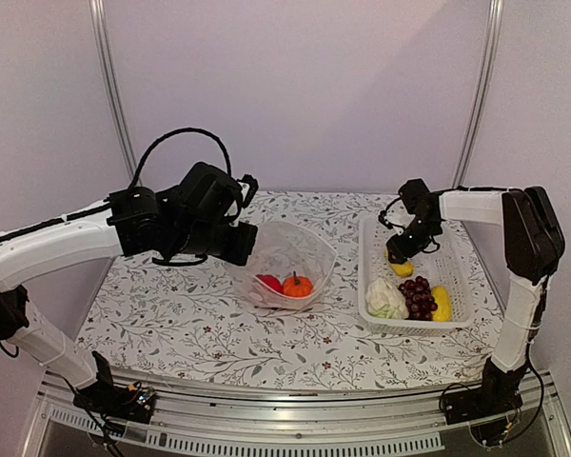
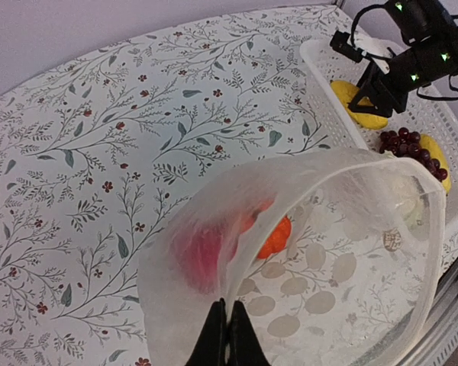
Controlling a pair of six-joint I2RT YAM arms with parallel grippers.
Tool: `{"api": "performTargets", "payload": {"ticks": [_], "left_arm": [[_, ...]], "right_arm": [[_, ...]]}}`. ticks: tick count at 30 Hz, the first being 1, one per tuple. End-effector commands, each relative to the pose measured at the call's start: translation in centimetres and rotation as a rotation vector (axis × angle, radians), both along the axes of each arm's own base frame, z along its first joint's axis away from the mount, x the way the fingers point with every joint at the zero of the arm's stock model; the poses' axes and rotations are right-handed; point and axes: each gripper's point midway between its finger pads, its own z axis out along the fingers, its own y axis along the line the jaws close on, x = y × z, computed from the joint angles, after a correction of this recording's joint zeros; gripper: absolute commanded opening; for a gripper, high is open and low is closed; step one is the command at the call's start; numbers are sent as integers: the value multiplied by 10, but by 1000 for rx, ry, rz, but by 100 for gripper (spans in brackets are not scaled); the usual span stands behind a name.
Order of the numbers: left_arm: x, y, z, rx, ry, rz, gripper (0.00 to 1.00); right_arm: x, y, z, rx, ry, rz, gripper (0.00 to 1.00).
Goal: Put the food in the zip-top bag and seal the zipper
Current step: Pick up the fake fruit from the bin, then place the fake fruit in the zipper food storage bag.
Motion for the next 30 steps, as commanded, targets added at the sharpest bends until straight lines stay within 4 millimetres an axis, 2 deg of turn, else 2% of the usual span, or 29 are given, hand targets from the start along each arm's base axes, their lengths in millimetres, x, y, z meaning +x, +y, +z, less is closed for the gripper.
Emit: {"api": "performTargets", "payload": {"ticks": [1, 6, 8, 11, 16, 18, 21, 27, 30], "left_arm": [[4, 3, -8, 6, 16, 11, 0], [3, 4, -9, 4, 19, 12, 0], [3, 4, -8, 1, 19, 13, 0], [2, 5, -9, 2, 21, 15, 0], [2, 7, -9, -6, 20, 21, 0], [2, 6, -9, -12, 17, 22, 0], [2, 4, -9, -20, 17, 17, 0], [3, 0, -10, -22, 16, 9, 0], [4, -2, -9, -29, 17, 5, 0]], "right_arm": [[7, -14, -11, -34, 10, -53, 53], [6, -16, -10, -24, 15, -61, 42], [6, -15, 0, -8, -4, -58, 36], [4, -10, 17, 27, -33, -43, 34], [-5, 2, 64, 110, -115, 19, 33], [-8, 7, 89, 149, -162, 45, 33], [-20, 26, 117, 235, -204, 142, 32], [-64, 80, 190, 389, -346, 384, 31], [-95, 109, 223, 467, -409, 528, 30]]}}
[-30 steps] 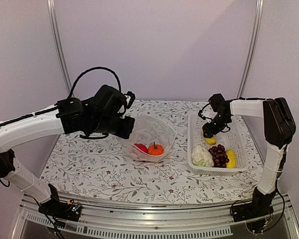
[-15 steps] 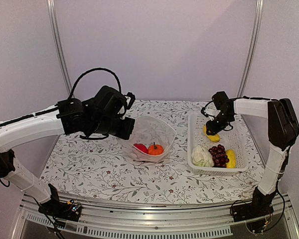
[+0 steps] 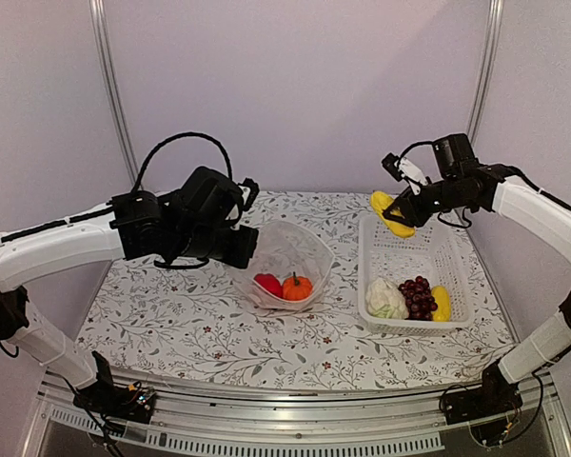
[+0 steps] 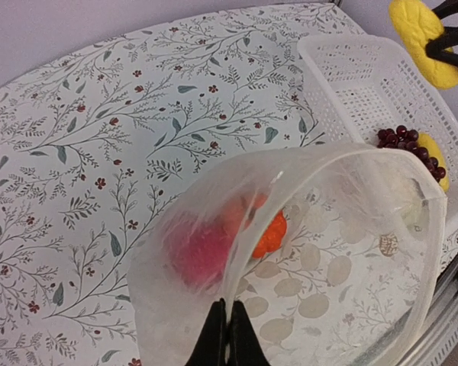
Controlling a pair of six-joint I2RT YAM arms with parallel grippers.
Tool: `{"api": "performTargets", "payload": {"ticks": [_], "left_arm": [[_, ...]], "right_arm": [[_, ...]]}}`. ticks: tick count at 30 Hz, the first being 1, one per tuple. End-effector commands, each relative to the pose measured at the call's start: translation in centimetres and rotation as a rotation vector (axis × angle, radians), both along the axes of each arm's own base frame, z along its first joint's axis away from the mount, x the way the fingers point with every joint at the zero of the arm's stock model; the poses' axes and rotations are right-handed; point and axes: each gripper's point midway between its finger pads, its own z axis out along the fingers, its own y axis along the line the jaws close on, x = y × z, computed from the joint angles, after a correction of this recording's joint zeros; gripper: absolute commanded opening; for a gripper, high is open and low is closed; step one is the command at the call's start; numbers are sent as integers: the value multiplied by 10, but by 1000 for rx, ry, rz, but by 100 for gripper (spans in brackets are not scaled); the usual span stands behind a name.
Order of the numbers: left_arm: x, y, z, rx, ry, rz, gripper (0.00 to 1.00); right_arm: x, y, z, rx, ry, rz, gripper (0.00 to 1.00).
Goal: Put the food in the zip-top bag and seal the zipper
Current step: Place the fake fruit in the zipper food storage bag.
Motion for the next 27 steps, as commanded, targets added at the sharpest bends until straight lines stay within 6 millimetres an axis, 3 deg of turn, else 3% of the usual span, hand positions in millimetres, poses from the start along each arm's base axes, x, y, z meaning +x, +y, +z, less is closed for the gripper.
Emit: {"api": "performTargets", "payload": {"ticks": [1, 3, 6, 14, 27], "left_arm": [[5, -1, -2, -18, 3, 7, 0], [5, -2, -1, -23, 4, 4, 0], [4, -2, -1, -29, 7, 3, 0], [2, 1, 5, -51, 4, 8, 0], [-2, 7, 6, -71, 6, 18, 0]], "right_arm": [[-54, 55, 47, 127, -104, 285, 31], [-77, 73, 64, 154, -148, 380, 31], [-106, 94, 74, 163, -158, 508, 32], [-158, 142, 50, -12, -203, 779, 32], [-175, 206, 39, -149, -346, 918, 34]]}}
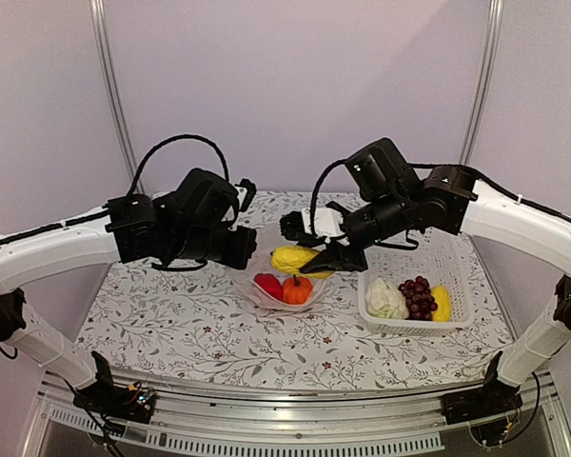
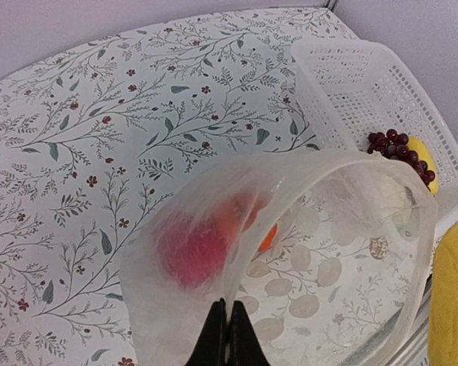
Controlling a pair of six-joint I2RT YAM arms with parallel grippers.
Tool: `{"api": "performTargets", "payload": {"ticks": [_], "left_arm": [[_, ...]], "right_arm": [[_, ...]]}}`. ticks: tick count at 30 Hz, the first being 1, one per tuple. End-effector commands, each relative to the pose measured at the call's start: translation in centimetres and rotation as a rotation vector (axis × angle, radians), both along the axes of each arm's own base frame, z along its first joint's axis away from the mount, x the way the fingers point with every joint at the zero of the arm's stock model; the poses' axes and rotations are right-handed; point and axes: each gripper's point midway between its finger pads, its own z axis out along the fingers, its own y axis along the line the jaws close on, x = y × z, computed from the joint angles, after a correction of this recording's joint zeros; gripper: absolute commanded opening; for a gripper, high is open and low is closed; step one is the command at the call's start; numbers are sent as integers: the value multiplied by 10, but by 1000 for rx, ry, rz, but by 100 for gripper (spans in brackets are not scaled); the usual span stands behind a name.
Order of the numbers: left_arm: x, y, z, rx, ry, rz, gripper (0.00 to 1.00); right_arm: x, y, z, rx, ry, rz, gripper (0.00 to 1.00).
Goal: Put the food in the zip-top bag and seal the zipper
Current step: Place the fake fruit in the zipper food storage bag.
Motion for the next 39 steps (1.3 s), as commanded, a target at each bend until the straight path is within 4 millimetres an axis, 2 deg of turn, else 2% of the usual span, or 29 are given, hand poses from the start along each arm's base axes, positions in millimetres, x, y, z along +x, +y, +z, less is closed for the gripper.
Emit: {"api": "performTargets", "payload": {"ticks": [1, 8, 13, 15, 22, 30, 34, 39], "left_arm": [[1, 8, 5, -27, -3, 20, 0], [-1, 11, 5, -31, -2, 19, 0], [-2, 11, 1, -28, 1, 19, 0], [-1, 11, 0, -24, 0, 19, 0], [0, 10, -2, -19, -1, 18, 0], [0, 10, 0, -23, -2, 15, 0], [0, 10, -1, -25, -3, 14, 0], [0, 8, -1, -27, -2, 10, 0]], "right_arm": [[2, 18, -4, -31, -85, 20, 34], [24, 30, -32, -98, -160, -37, 37], [34, 32, -41, -115, -181, -79, 56], [33, 32, -41, -111, -175, -82, 61], [17, 29, -22, -69, -110, -65, 64], [9, 6, 7, -33, -83, -108, 64], [17, -13, 18, -7, -44, -155, 63], [38, -41, 16, -7, -32, -241, 63]]}}
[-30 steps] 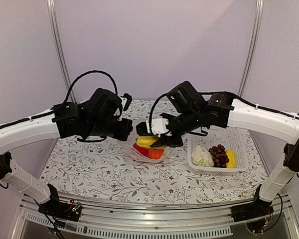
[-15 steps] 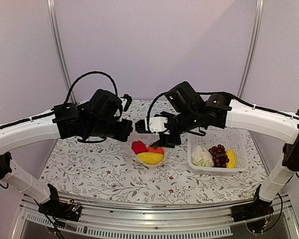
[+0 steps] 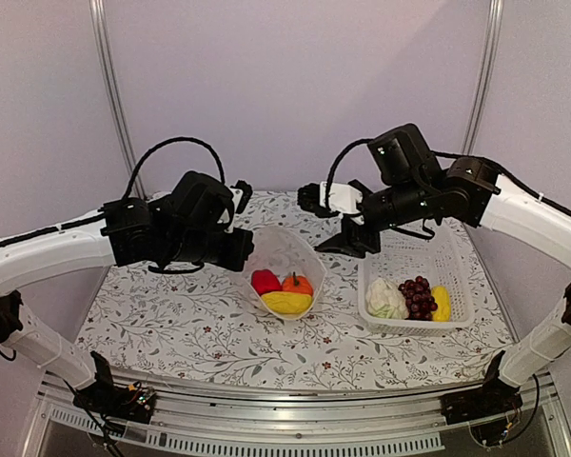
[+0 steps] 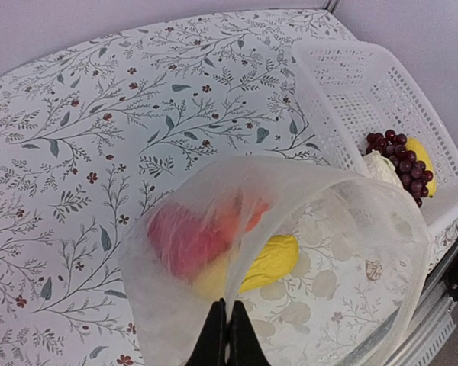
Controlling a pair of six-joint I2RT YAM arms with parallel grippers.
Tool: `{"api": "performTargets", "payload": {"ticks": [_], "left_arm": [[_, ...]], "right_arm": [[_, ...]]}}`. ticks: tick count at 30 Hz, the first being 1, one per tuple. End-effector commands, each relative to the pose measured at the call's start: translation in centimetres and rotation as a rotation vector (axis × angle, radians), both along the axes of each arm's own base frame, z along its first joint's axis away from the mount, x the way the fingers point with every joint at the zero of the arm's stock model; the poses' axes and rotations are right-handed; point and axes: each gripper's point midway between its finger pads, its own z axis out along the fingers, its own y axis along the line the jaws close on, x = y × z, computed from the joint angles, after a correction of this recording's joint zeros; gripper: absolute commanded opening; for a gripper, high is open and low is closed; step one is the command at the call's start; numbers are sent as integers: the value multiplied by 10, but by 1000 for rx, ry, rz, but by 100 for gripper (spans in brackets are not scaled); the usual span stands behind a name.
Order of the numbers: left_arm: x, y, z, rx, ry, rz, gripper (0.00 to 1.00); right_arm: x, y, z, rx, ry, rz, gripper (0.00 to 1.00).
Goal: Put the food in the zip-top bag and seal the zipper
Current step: Place the fake fruit in the zipper food storage bag, then adjust the fake fruit in the bin.
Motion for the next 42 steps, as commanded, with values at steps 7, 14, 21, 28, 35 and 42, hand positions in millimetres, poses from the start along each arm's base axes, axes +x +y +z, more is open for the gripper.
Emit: {"api": "performTargets", "payload": {"ticks": [7, 14, 21, 28, 35, 42], "left_arm": [[4, 2, 0, -13, -2, 0, 0], [3, 1, 1, -16, -3, -3, 0], [4, 1, 1, -8, -8, -6, 0], [4, 2, 1, -4, -11, -7, 0], [2, 2, 1, -9, -8, -12, 0], [1, 4, 1, -16, -6, -10, 0]], "right_arm": [[24, -54, -10, -2, 71, -145, 63], [34, -92, -38, -46, 125, -238, 63], [43, -143, -65, -125, 174, -352, 62], [49, -205, -98, -249, 215, -472, 64], [51, -253, -129, -361, 275, -555, 71], [40, -279, -164, -488, 328, -563, 84]]}}
